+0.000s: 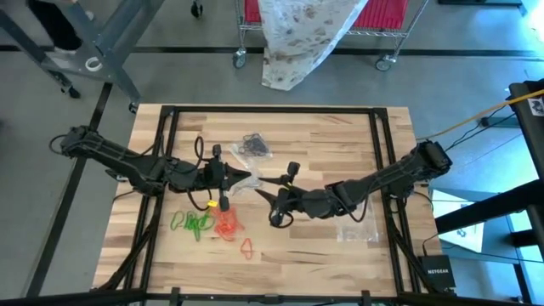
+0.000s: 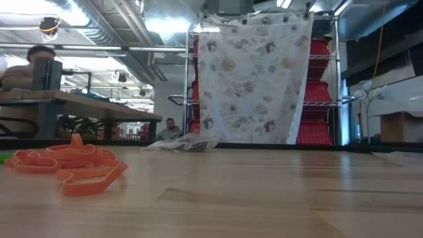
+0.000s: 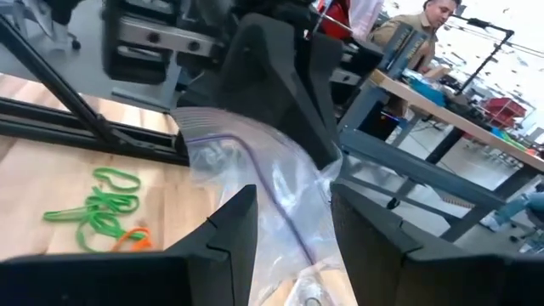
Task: Sort rubber bands
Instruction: Open the transparent zip bag
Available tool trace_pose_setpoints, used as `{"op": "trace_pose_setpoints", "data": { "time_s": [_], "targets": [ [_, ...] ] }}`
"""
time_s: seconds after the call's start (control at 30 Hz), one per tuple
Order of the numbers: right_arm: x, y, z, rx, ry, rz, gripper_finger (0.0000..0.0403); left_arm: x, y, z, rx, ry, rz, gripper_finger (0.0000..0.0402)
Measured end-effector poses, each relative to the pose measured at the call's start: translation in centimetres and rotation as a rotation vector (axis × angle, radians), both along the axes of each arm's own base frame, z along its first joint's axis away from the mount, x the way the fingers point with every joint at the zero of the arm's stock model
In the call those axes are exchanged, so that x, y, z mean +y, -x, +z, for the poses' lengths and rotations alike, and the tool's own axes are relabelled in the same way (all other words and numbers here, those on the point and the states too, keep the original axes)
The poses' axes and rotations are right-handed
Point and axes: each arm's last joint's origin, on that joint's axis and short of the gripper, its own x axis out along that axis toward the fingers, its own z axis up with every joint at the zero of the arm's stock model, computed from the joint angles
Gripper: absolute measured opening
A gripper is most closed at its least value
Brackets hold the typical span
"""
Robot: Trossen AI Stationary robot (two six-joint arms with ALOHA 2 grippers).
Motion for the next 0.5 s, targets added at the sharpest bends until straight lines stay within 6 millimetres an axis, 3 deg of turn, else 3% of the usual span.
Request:
{"op": "trace_pose_setpoints", "data": {
  "time_s": [0.17, 0.5],
  "targets": [
    [-0.16, -0.07, -0.18, 0.022, 0.01, 0.015, 0.0137, 0.0, 0.0, 0.0, 0.001, -0.003, -0.001, 0.0],
    [0.65, 0.38, -0.3, 0.048, 0.076, -0.017, 0.0085, 0.03, -0.01, 0.02, 0.0, -0.009, -0.001, 0.0]
  ]
}}
